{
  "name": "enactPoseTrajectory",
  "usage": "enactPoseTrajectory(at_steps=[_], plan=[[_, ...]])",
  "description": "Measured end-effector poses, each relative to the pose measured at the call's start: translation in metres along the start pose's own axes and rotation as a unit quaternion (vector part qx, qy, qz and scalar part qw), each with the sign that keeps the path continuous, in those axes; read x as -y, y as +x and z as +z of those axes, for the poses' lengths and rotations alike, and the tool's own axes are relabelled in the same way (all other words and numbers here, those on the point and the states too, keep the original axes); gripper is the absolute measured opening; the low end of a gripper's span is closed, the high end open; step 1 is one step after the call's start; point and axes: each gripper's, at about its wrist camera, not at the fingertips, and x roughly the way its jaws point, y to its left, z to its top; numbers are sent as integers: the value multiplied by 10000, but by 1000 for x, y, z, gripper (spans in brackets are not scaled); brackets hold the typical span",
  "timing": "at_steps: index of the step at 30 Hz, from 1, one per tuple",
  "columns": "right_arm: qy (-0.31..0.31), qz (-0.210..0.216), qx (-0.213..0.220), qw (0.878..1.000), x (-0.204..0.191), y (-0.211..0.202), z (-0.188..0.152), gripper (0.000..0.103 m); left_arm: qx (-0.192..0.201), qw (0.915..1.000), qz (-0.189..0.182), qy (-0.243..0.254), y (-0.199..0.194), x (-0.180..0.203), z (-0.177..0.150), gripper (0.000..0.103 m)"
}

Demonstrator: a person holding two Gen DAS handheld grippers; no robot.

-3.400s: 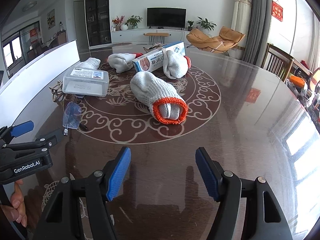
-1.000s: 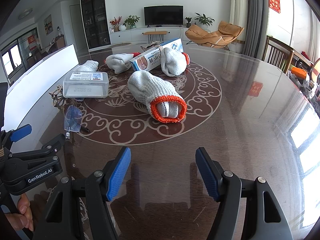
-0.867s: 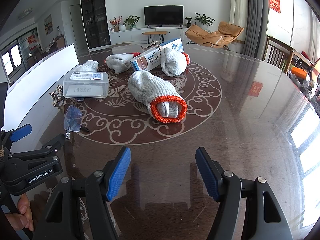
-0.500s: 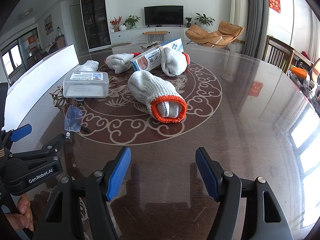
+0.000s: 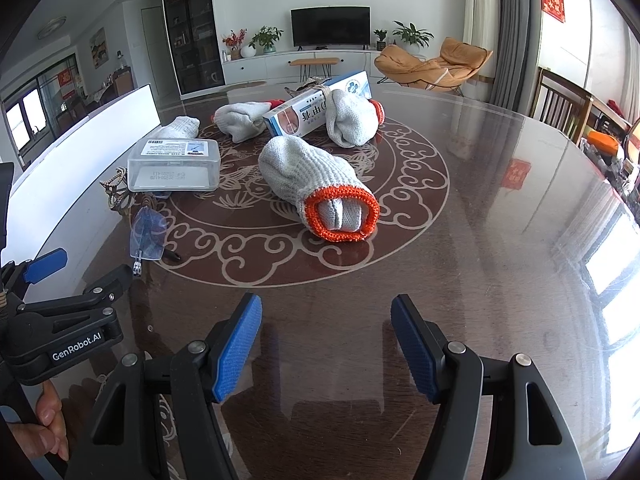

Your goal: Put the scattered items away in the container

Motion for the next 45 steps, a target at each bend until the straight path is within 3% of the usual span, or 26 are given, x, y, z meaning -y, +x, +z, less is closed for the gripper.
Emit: enactPoseTrajectory(at_steps=[6, 14, 18, 22, 25, 30, 33, 37, 40, 45], plan=[[-77, -208, -196, 9996, -5, 9, 1, 68, -209, 9978, -586, -225, 8, -8, 0, 96], [4, -216, -184, 9996, 0, 8, 1, 68, -180, 9964, -829, 68, 4, 2, -3, 96], [83, -86, -145, 9998, 4, 6, 0, 68, -293, 9960, -842, 37, 5, 0, -2, 103], [213, 48, -100, 9997, 9, 4, -1, 68, -366, 9964, -766, -45, 7, 1, 0, 103], [248, 147, -54, 9996, 10, 2, -2, 68, -638, 9954, -690, -177, 15, 8, 13, 103], [400, 411, 48, 9983, 15, -2, -3, 68, -1011, 9913, -820, -189, 25, 22, 33, 103], [404, 624, 66, 9972, 15, -2, -3, 68, -1032, 9872, -1177, -318, 24, 21, 40, 103], [456, 846, 137, 9953, 17, -5, -4, 68, -1000, 9895, -854, -606, 43, 19, 59, 103], [633, 984, 266, 9928, 24, -8, -5, 68, -1066, 9918, -448, -550, 58, 28, 69, 103], [1018, 1116, 327, 9880, 36, -9, -5, 68, -977, 9930, -403, -533, 61, 30, 70, 103]])
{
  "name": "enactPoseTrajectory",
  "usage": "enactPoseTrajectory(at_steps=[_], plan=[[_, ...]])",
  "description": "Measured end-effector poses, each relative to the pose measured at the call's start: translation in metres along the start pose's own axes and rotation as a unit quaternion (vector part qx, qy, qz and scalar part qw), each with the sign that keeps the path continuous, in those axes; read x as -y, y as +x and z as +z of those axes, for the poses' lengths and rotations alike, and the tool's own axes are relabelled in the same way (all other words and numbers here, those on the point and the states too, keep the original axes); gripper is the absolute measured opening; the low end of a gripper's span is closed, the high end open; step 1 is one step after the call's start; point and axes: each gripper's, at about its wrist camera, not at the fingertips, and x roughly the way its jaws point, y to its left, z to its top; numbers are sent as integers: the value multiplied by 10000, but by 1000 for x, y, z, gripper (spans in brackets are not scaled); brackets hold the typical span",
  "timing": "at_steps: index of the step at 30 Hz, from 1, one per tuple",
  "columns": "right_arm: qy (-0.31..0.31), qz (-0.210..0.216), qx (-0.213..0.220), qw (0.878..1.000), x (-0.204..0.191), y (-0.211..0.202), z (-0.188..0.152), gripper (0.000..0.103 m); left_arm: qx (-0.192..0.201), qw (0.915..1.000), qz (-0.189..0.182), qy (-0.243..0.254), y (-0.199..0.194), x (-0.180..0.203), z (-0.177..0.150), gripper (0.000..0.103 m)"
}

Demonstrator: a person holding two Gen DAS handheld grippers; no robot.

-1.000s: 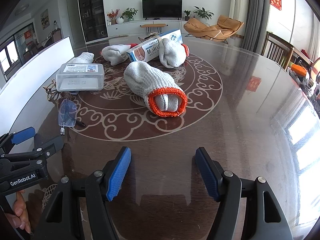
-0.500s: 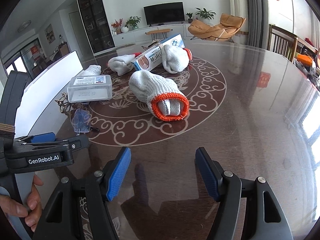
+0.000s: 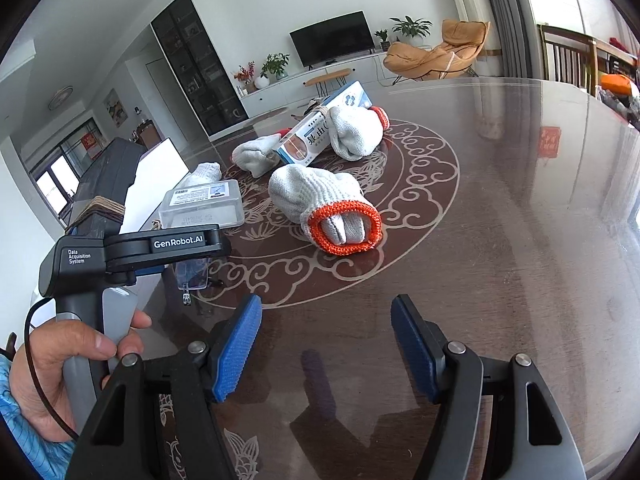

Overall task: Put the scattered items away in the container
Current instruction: 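Lower the left tool onto the clear safety glasses and close on them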

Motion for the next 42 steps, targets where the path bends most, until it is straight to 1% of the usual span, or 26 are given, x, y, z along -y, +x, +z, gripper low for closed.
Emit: enactPoseTrajectory(at_steps=[4, 12, 19, 26, 31, 32, 33, 34, 35, 36, 37, 39, 42], plan=[[70, 68, 23, 9999, 2, -1, 0, 68, 269, 9996, -42, 69, -1, -2, -4, 103], [7, 97, 55, 9999, -1, -2, 0, 68, 274, 9995, -81, 124, 2, -6, 3, 103], [88, -9, 40, 10000, 2, -3, -1, 68, 492, 9987, -72, 112, 1, -7, 0, 103], [133, -130, -10, 9998, 4, -1, -1, 68, 462, 9988, -81, 131, 0, -7, 1, 103], [186, -225, -22, 9996, 5, 1, -1, 68, 405, 9979, -274, 423, -3, -10, -2, 103], [198, -247, -33, 9995, 5, 2, -1, 68, 424, 9976, -284, 464, -5, -12, -4, 100], [204, -265, -45, 9994, 5, 2, -1, 68, 468, 9976, -277, 435, -9, -15, -6, 89], [200, -274, -48, 9994, 5, 2, -1, 68, 519, 9975, -262, 393, -12, -20, -8, 72], [192, -285, -51, 9994, 5, 3, -1, 68, 558, 9973, -275, 382, -16, -26, -10, 63], [185, -296, -54, 9994, 5, 3, -1, 68, 590, 9970, -301, 398, -19, -31, -12, 41], [177, -306, -57, 9994, 4, 3, -1, 68, 586, 9969, -334, 395, -21, -38, -13, 27], [165, -328, -62, 9993, 4, 3, -1, 68, 538, 9962, -623, 268, -25, -53, -17, 26], [130, -373, -77, 9992, 3, 4, 0, 68, 456, 9954, -788, 298, -33, -67, -28, 26]])
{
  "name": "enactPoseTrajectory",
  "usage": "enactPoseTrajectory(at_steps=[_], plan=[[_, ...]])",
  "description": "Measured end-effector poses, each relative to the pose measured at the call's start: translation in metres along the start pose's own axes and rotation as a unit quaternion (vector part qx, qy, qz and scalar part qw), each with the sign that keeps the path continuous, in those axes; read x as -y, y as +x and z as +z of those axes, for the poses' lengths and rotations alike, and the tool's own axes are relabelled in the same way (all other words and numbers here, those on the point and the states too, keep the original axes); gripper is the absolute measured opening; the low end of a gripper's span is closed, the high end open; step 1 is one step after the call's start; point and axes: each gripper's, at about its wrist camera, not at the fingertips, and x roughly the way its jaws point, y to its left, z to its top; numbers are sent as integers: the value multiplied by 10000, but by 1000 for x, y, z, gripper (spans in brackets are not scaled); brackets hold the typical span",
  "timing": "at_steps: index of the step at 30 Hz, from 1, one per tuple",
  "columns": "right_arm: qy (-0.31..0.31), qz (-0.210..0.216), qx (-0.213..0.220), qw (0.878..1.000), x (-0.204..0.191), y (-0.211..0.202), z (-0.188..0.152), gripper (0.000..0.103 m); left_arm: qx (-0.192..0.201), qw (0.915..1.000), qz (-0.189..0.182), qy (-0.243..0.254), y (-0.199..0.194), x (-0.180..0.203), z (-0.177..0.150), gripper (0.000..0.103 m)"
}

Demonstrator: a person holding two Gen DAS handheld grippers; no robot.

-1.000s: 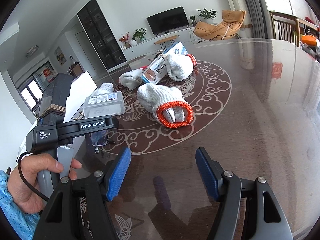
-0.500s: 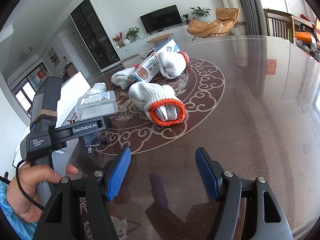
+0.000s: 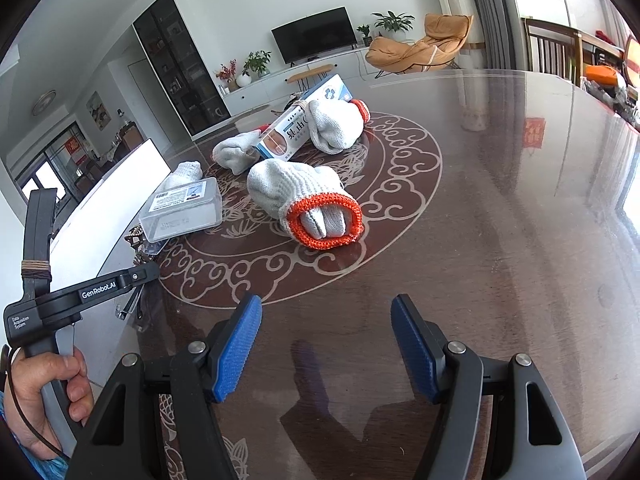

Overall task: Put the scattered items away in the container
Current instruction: 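Lower the left tool onto the clear safety glasses and close on them, then grasp the white knit glove with orange cuff with the right tool while the left tool holds the glasses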

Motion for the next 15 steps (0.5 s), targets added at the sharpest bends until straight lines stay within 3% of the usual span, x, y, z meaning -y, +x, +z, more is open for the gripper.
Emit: enactPoseTrajectory(at_steps=[3, 6, 9, 11, 12, 13, 15], plan=[[3, 50, -1, 10000, 1, -1, 0, 68, -131, 9997, -26, 199, -12, -7, -15, 26], [-163, 389, -61, 9991, 2, -5, 5, 68, -171, 9995, -207, 146, -17, -18, -21, 26], [-712, 298, 115, 9970, 0, -11, 25, 68, -129, 9993, -331, 118, -17, -18, -23, 28], [-1230, 401, -3, 9916, -6, -4, 44, 68, -70, 9990, -424, 144, -16, -18, -23, 33], [-1543, 410, -90, 9871, -11, 1, 52, 68, -59, 9981, -597, 117, -15, -18, -22, 48], [-1860, 407, -196, 9815, -17, 9, 58, 68, -71, 9972, -741, 81, -14, -17, -21, 71], [-2348, 320, -445, 9705, -27, 27, 68, 68, -182, 9988, -447, 27, -9, -13, -19, 101]])
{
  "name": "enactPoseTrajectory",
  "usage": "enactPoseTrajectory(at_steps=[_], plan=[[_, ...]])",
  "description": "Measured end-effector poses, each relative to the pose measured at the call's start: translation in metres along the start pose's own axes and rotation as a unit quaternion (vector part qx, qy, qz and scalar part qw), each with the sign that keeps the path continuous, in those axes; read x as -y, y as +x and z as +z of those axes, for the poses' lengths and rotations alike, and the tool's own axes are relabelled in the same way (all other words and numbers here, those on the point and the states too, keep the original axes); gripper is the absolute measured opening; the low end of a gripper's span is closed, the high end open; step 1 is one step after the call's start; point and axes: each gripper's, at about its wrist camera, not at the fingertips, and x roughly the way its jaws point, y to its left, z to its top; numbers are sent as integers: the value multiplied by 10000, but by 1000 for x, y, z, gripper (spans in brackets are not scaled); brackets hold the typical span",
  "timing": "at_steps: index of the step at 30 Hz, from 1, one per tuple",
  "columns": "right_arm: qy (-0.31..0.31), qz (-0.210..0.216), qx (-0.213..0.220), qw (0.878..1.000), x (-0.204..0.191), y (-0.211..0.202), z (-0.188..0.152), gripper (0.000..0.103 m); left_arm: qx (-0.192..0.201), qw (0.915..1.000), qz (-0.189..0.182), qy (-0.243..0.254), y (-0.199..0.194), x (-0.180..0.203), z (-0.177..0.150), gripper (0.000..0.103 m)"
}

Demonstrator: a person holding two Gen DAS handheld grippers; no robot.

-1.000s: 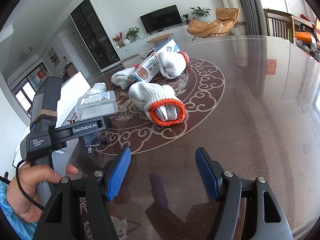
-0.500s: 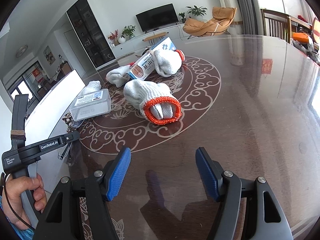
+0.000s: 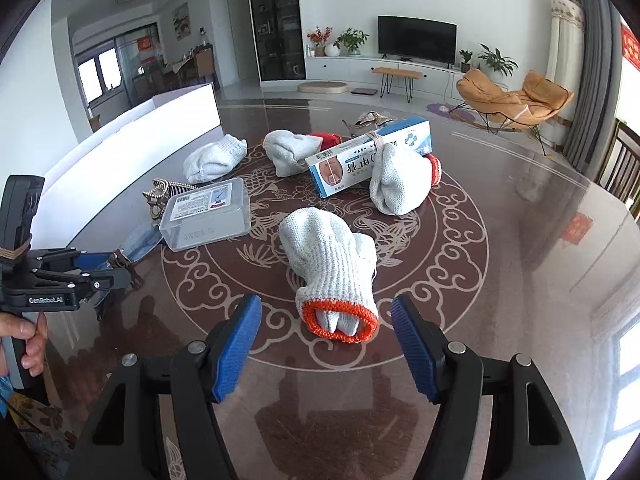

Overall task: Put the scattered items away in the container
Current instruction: 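Grasp the white knit glove with orange cuff with the right tool while the left tool holds the glasses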

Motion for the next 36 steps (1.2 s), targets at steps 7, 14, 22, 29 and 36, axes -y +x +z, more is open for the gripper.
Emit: enactPoseTrajectory(at_steps=[7, 14, 22, 29, 36], plan=[[-645, -247, -595, 9958, -3, 62, 22, 68, 35, 9962, 798, 336, 17, 10, 6, 103], [17, -94, -388, 9992, 8, 73, 21, 69, 195, 9959, 806, 350, 23, 9, 11, 103], [-134, -257, -293, 9991, -32, 57, 9, 30, 184, 9960, 773, 399, 27, 6, 19, 103], [237, -546, -271, 9979, -52, 50, 0, 31, 197, 9960, 770, 418, 29, 4, 22, 103], [275, -509, -266, 9980, -50, 51, -1, 34, 200, 9959, 774, 417, 30, 4, 21, 103]])
